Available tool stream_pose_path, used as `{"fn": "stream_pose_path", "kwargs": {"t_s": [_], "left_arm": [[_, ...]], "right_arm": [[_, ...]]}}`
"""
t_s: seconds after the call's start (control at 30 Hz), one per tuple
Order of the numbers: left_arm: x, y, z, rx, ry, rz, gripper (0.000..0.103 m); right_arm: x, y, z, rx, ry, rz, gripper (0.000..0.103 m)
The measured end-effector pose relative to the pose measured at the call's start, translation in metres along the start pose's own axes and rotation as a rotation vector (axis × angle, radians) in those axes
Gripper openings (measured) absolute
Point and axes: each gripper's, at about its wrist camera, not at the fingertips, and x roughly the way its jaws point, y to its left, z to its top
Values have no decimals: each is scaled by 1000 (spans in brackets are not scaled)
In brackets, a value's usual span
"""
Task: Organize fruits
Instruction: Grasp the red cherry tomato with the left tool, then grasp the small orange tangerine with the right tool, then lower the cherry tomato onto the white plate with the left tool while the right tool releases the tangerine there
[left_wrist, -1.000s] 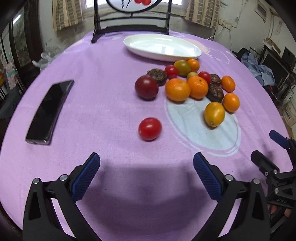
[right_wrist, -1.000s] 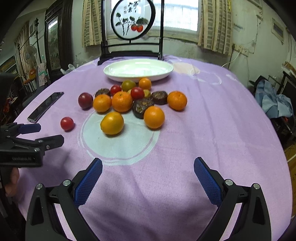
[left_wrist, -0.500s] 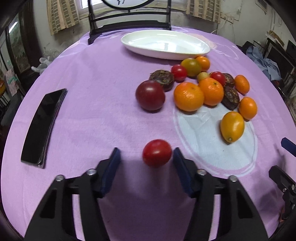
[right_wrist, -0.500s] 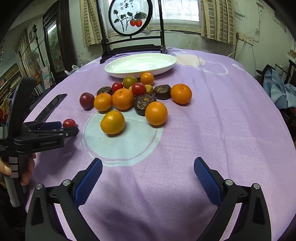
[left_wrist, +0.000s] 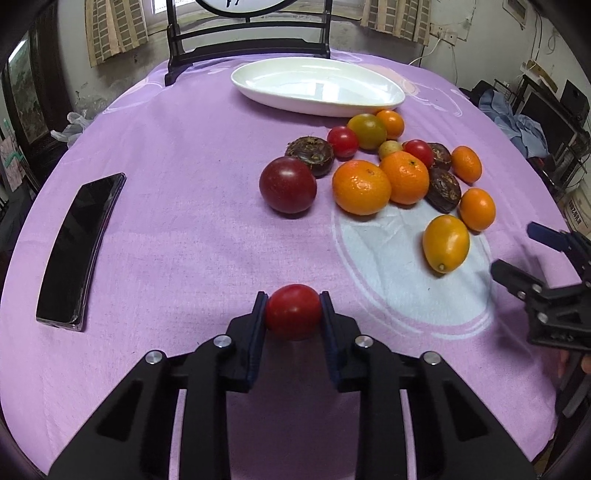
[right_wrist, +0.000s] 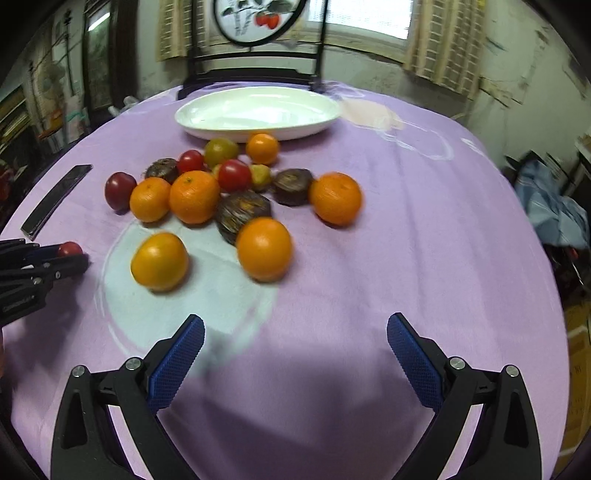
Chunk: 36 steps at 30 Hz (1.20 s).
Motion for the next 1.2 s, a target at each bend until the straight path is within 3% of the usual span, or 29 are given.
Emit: {"fn": "stream_pose_path", "kwargs": {"t_s": [0.1,0.13,0.17,0.27,0.3,0.5,0.7,0.93,1.07,1.2], "left_arm": [[1,3,0,-5,1,0,27],[1,4,0,-6,2,-1,27],[1,5,1,-8,1,-2,27],[1,6,1,-7,3,-4,27],[2,6,1,-4,4,-5,27],[0,6,9,18,4,-21,27],[-13,1,36,67,-22,-50,27],[0,-11,130,77,-59,-43,27],[32,-13,187,23,-97,22,27],[79,-8,224,-45,-63,43,28]], "right_arm": [[13,4,15,-28,1,-24,80],[16,3,19,-19,9,-29,70],[19,2,21,-10,17,-16,60],[24,0,28,4,15,24,47],[24,0,29,8,8,41,37],[12,0,26,18,-10,104,37],[-23,-7,39,18,-102,157,37],[-20,-6,100,-24,-172,163,37],[13,-4,143,-37,-163,144,37],[61,-2,179,-42,-101,146,37]]}}
